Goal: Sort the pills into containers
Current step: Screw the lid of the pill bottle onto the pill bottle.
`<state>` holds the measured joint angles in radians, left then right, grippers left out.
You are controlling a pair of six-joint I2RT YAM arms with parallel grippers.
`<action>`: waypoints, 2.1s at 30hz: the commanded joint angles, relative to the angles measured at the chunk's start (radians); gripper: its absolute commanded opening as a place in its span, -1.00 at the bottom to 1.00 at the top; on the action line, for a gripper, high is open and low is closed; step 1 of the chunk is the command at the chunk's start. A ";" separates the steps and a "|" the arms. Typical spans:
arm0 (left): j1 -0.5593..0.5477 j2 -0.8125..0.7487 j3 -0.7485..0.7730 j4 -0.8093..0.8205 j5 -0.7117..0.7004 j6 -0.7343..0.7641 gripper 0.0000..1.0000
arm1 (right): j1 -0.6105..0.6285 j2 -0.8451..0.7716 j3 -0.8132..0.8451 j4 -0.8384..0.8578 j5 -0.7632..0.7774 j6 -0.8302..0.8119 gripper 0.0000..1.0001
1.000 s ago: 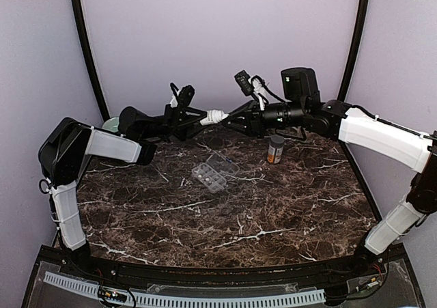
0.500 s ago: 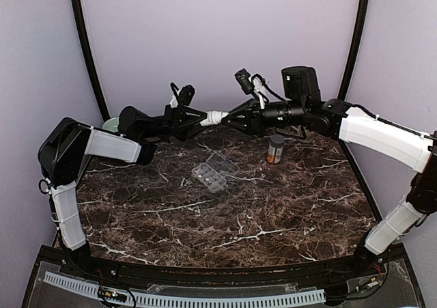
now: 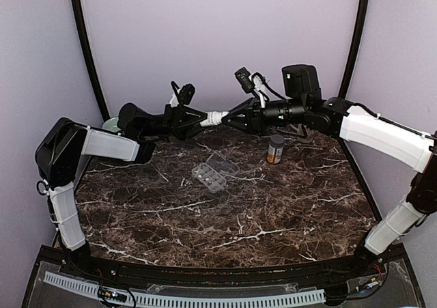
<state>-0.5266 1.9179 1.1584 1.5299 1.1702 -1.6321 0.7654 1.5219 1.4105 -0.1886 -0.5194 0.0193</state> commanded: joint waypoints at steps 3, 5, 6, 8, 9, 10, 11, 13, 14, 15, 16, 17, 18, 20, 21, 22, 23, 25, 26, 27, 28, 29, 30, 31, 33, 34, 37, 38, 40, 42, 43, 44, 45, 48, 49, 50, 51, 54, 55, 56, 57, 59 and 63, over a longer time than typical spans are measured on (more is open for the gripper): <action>-0.019 -0.056 0.007 0.004 0.039 0.038 -1.00 | 0.000 -0.008 0.042 0.007 0.014 -0.013 -0.97; -0.019 -0.056 0.010 0.003 0.039 0.039 -1.00 | -0.001 -0.004 0.050 0.000 0.011 -0.016 -0.97; -0.019 -0.054 0.012 0.000 0.040 0.040 -1.00 | 0.000 -0.001 0.051 -0.002 0.010 -0.017 -0.97; -0.019 -0.054 0.015 -0.005 0.045 0.042 -1.00 | 0.000 0.003 0.055 -0.004 0.010 -0.018 -0.97; -0.019 -0.054 0.015 -0.008 0.046 0.044 -1.00 | 0.000 0.006 0.059 -0.009 0.008 -0.019 -0.97; -0.019 -0.054 0.019 -0.011 0.048 0.045 -1.00 | 0.000 0.010 0.065 -0.015 0.007 -0.020 -0.97; -0.019 -0.054 0.022 -0.014 0.053 0.046 -1.00 | 0.000 0.013 0.068 -0.019 0.004 -0.022 -0.97; -0.019 -0.054 0.028 -0.024 0.062 0.050 -1.00 | -0.001 0.016 0.073 -0.024 0.003 -0.026 -0.97; -0.019 -0.053 0.031 -0.031 0.065 0.054 -1.00 | 0.000 0.018 0.075 -0.027 0.003 -0.028 -0.97; -0.019 -0.054 0.034 -0.038 0.067 0.058 -1.00 | -0.001 0.020 0.078 -0.032 0.002 -0.029 -0.97; -0.019 -0.053 0.037 -0.044 0.072 0.062 -1.00 | 0.000 0.022 0.080 -0.034 0.001 -0.031 -0.97; -0.019 -0.053 0.040 -0.050 0.072 0.065 -1.00 | 0.001 0.024 0.080 -0.038 0.000 -0.033 -0.97; -0.019 -0.053 0.044 -0.056 0.074 0.067 -1.00 | 0.001 0.026 0.080 -0.039 -0.001 -0.034 -0.97; -0.019 -0.053 0.051 -0.062 0.075 0.070 -1.00 | 0.001 0.028 0.081 -0.042 -0.003 -0.034 -0.97; -0.019 -0.053 0.055 -0.063 0.075 0.071 -1.00 | 0.001 0.030 0.080 -0.043 -0.003 -0.036 -0.97; -0.019 -0.051 0.058 -0.064 0.075 0.070 -1.00 | 0.001 0.030 0.079 -0.042 -0.004 -0.036 -0.97; -0.019 -0.050 0.062 -0.064 0.075 0.069 -1.00 | 0.001 0.032 0.078 -0.040 -0.005 -0.035 -0.98; -0.019 -0.049 0.071 -0.064 0.077 0.067 -1.00 | 0.001 0.034 0.077 -0.037 -0.007 -0.035 -0.98; -0.020 -0.049 0.074 -0.067 0.079 0.069 -1.00 | 0.001 0.036 0.079 -0.038 -0.010 -0.035 -0.97; -0.020 -0.049 0.079 -0.071 0.081 0.069 -1.00 | 0.002 0.039 0.081 -0.041 -0.012 -0.035 -0.97; -0.020 -0.049 0.082 -0.077 0.084 0.073 -1.00 | 0.002 0.040 0.082 -0.043 -0.015 -0.036 -0.98; -0.021 -0.049 0.085 -0.082 0.089 0.076 -1.00 | 0.002 0.042 0.083 -0.045 -0.016 -0.036 -0.98; -0.022 -0.049 0.088 -0.087 0.093 0.080 -1.00 | 0.003 0.043 0.084 -0.046 -0.018 -0.036 -0.98; -0.021 -0.049 0.091 -0.092 0.097 0.081 -1.00 | 0.003 0.044 0.084 -0.047 -0.020 -0.036 -0.97; -0.023 -0.049 0.095 -0.100 0.103 0.086 -1.00 | 0.003 0.046 0.084 -0.049 -0.025 -0.036 -0.98; -0.023 -0.048 0.098 -0.103 0.105 0.088 -1.00 | 0.003 0.049 0.085 -0.050 -0.026 -0.036 -0.97; -0.026 -0.046 0.109 -0.124 0.124 0.099 -1.00 | 0.002 0.055 0.091 -0.061 -0.029 -0.041 -0.98; -0.027 -0.048 0.111 -0.130 0.127 0.104 -1.00 | 0.003 0.056 0.094 -0.067 -0.030 -0.043 -0.98; -0.028 -0.046 0.117 -0.136 0.135 0.104 -1.00 | 0.004 0.060 0.100 -0.077 -0.032 -0.048 -0.98; -0.028 -0.046 0.121 -0.137 0.140 0.105 -1.00 | 0.005 0.063 0.106 -0.083 -0.034 -0.048 -0.98; -0.029 -0.046 0.120 -0.136 0.138 0.105 -1.00 | 0.004 0.064 0.107 -0.084 -0.035 -0.046 -0.98; -0.029 -0.046 0.122 -0.135 0.138 0.105 -1.00 | 0.005 0.063 0.107 -0.082 -0.036 -0.044 -0.98; -0.030 -0.046 0.122 -0.134 0.137 0.106 -1.00 | 0.004 0.064 0.106 -0.079 -0.038 -0.039 -0.98; -0.031 -0.046 0.122 -0.119 0.126 0.101 -1.00 | 0.004 0.063 0.105 -0.066 -0.041 -0.017 -0.98; -0.031 -0.046 0.121 -0.112 0.121 0.099 -1.00 | 0.004 0.076 0.105 -0.062 -0.043 -0.009 -0.98; -0.032 -0.048 0.121 -0.105 0.115 0.097 -1.00 | 0.004 0.088 0.104 -0.054 -0.046 0.001 -0.98; -0.033 -0.047 0.120 -0.097 0.108 0.097 -1.00 | 0.004 0.090 0.100 -0.042 -0.049 0.013 -0.98; -0.042 -0.048 0.121 -0.093 0.094 0.107 -1.00 | 0.006 0.094 0.091 -0.008 -0.059 0.053 -0.99; -0.046 -0.048 0.122 -0.094 0.090 0.114 -1.00 | 0.005 0.096 0.092 -0.003 -0.063 0.066 -0.99; -0.049 -0.049 0.123 -0.099 0.088 0.121 -1.00 | 0.006 0.100 0.096 0.000 -0.068 0.076 -1.00; -0.052 -0.052 0.125 -0.109 0.087 0.132 -1.00 | 0.006 0.105 0.098 0.004 -0.073 0.091 -1.00; -0.054 -0.059 0.125 -0.129 0.080 0.157 -1.00 | 0.007 0.110 0.097 0.015 -0.082 0.115 -1.00; -0.059 -0.068 0.124 -0.150 0.069 0.197 -1.00 | 0.008 0.116 0.099 0.046 -0.091 0.190 -1.00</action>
<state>-0.5194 1.9160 1.2434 1.3724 1.2594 -1.5013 0.7490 1.5810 1.4940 -0.2558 -0.5976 0.1143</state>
